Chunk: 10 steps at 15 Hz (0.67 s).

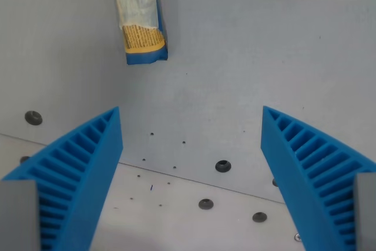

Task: Pick up the blue bag

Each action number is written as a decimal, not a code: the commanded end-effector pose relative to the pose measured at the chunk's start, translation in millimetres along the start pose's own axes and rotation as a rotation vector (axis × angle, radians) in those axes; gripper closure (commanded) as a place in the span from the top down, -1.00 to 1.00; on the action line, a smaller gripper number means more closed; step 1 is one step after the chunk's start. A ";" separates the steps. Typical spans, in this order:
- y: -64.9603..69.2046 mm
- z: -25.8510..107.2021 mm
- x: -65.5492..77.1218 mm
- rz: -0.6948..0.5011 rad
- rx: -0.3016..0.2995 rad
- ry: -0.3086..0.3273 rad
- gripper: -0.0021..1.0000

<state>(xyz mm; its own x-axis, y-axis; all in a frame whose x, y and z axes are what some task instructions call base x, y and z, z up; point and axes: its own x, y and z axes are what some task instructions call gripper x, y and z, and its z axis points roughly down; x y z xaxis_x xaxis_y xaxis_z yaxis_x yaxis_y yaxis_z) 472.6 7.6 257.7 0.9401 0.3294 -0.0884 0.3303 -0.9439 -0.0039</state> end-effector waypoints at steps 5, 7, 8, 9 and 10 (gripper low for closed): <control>-2.8 4.4 -3.4 -0.091 -0.048 0.086 1.00; -2.8 6.0 -3.1 -0.091 -0.048 0.086 1.00; -2.7 7.6 -2.9 -0.091 -0.048 0.086 1.00; -2.6 9.3 -2.6 -0.091 -0.048 0.086 1.00; -2.5 10.9 -2.3 -0.091 -0.048 0.086 1.00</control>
<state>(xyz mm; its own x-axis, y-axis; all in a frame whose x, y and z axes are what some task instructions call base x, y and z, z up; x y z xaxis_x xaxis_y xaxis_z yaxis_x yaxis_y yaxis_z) 473.6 8.2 250.8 0.9249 0.3698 -0.0886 0.3705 -0.9288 -0.0085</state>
